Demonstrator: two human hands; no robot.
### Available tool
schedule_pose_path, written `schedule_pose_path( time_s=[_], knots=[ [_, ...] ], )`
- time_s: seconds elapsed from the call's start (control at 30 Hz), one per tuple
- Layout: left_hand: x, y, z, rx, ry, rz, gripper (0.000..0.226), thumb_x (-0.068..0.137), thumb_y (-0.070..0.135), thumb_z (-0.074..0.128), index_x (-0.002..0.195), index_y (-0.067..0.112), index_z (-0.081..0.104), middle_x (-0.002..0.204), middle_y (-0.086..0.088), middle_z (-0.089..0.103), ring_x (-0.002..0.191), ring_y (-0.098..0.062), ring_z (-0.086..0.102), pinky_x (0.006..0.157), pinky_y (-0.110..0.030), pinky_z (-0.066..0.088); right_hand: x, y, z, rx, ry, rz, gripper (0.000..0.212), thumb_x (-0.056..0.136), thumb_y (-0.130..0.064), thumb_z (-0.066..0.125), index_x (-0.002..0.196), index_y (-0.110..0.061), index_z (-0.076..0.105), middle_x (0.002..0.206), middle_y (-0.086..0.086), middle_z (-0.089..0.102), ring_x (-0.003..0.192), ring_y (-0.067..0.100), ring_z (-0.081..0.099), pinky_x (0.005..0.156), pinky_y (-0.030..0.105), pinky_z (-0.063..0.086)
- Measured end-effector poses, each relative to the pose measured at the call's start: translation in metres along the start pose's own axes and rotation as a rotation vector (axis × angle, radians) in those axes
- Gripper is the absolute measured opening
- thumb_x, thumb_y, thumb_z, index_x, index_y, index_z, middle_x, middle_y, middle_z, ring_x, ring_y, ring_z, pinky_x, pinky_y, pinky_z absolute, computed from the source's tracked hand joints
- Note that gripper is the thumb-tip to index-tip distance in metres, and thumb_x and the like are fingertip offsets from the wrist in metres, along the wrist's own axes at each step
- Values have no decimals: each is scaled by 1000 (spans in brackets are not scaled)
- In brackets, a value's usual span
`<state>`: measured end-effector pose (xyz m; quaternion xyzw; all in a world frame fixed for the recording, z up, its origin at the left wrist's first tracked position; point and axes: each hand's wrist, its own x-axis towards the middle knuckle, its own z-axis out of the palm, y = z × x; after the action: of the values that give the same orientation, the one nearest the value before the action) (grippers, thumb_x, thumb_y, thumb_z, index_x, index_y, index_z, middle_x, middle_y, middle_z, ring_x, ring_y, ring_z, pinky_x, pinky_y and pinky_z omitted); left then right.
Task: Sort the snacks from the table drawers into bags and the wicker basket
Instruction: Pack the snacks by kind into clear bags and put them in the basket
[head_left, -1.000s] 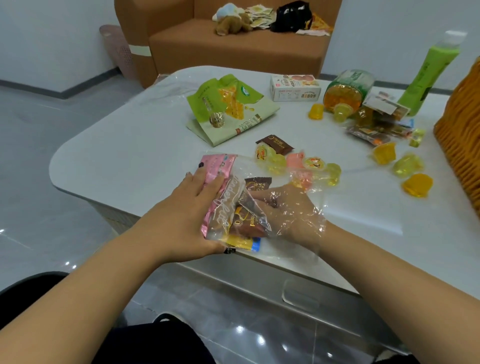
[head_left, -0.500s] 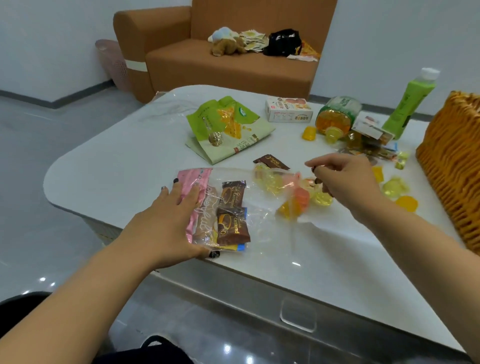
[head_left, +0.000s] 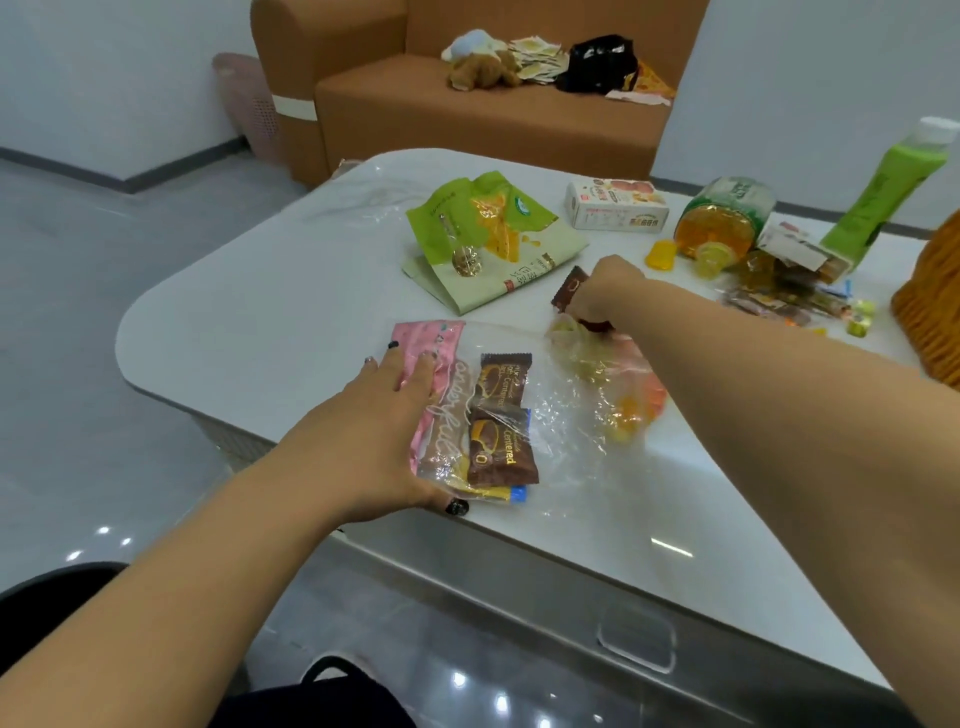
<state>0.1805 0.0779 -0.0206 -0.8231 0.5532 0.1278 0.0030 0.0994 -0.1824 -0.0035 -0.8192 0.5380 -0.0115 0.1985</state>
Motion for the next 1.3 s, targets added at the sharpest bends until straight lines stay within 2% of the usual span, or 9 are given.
schedule_pose_path(
  time_s=[0.1,0.23,0.37,0.53,0.63,0.8,0.93,1.13,1.3],
  knots=[
    [0,-2,-2,22,28,52,127,64,70,72,156,26,-5,163,3,4,146,-18,21,110,-35,37,-15,14,-9,311,241,-52,24,90,-25,58,102,-5,61,96,13,63,86,29,61,56,30,43],
    [-3,0,-4,6,36,83,122,66,66,75,156,27,2,163,5,7,147,-15,22,111,-32,34,-85,55,-31,687,282,-145,24,94,-13,53,117,-17,56,103,2,64,85,16,64,65,29,57],
    [-6,8,0,-14,41,125,125,64,69,74,156,28,1,164,7,1,149,-13,16,116,-33,30,-172,118,-21,991,145,62,36,92,1,56,123,-16,49,104,9,67,82,21,70,68,34,58],
    [-14,27,2,-35,57,169,127,61,70,75,156,29,2,163,12,4,148,-11,18,115,-34,32,-198,133,-4,1405,-445,250,29,92,14,40,115,7,57,107,33,65,90,39,69,69,38,61],
    [-19,39,4,-39,54,199,126,62,70,75,155,32,0,162,16,-1,149,-7,13,116,-30,29,-200,122,-1,1409,-486,164,24,90,15,46,112,13,58,104,27,69,80,30,69,56,29,60],
    [-25,54,7,-22,42,218,123,64,71,72,154,34,-5,157,22,-10,149,-6,9,117,-29,28,-205,113,12,1297,-402,55,31,87,15,54,65,-3,68,62,3,68,51,10,65,48,19,52],
    [-24,56,10,-2,39,189,124,64,74,70,154,36,-5,162,17,-8,149,-6,9,117,-31,28,-201,101,22,1152,-416,101,8,86,7,61,92,3,57,72,14,58,48,15,60,46,22,52],
    [-21,58,12,-17,63,161,129,57,77,71,155,38,-3,163,17,-3,148,-7,12,109,-33,37,-197,87,28,1069,-638,99,10,93,1,55,84,-3,53,56,10,52,38,9,50,36,12,38],
    [-21,64,11,-2,77,79,125,62,76,69,154,37,-5,162,15,-1,147,-9,14,105,-34,39,-189,89,19,971,-506,66,11,92,0,56,81,-1,58,60,11,61,42,14,59,38,18,43]
  ],
)
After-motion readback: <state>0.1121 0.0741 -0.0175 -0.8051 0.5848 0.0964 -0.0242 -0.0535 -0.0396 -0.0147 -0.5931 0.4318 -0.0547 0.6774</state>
